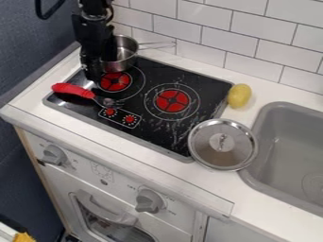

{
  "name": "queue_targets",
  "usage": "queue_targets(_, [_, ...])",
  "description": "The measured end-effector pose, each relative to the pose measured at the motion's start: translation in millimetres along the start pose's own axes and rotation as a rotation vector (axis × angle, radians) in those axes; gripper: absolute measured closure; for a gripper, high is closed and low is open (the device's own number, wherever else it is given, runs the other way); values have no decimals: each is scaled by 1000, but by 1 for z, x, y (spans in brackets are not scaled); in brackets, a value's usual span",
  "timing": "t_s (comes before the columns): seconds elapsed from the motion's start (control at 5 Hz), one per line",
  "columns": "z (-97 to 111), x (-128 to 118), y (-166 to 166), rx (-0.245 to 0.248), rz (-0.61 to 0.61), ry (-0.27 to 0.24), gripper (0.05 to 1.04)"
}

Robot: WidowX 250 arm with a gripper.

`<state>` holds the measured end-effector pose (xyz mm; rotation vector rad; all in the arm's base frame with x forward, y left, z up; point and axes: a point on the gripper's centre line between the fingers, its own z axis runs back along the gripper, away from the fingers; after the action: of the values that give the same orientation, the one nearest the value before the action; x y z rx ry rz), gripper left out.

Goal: Move the silver pot to the lower right corner of the stove

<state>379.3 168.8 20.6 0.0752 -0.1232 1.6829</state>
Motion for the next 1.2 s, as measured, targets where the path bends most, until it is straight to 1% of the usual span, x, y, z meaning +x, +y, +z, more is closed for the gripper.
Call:
queue_targets(0.2, [-1, 1, -1, -2, -7, -13, 419])
queue_targets(0.4, [-1, 1, -3, -16, -5, -20, 724])
queue_targets(0.6, [-3, -1, 0, -14, -7, -14, 931])
queue_targets(0.8, [1, -2, 1, -24, -11, -12, 998])
queue_targets(1.0, [8, -6, 3, -40, -8, -5, 1000])
queue_targets(1.2, [14, -11, 5, -58, -20, 20, 1000])
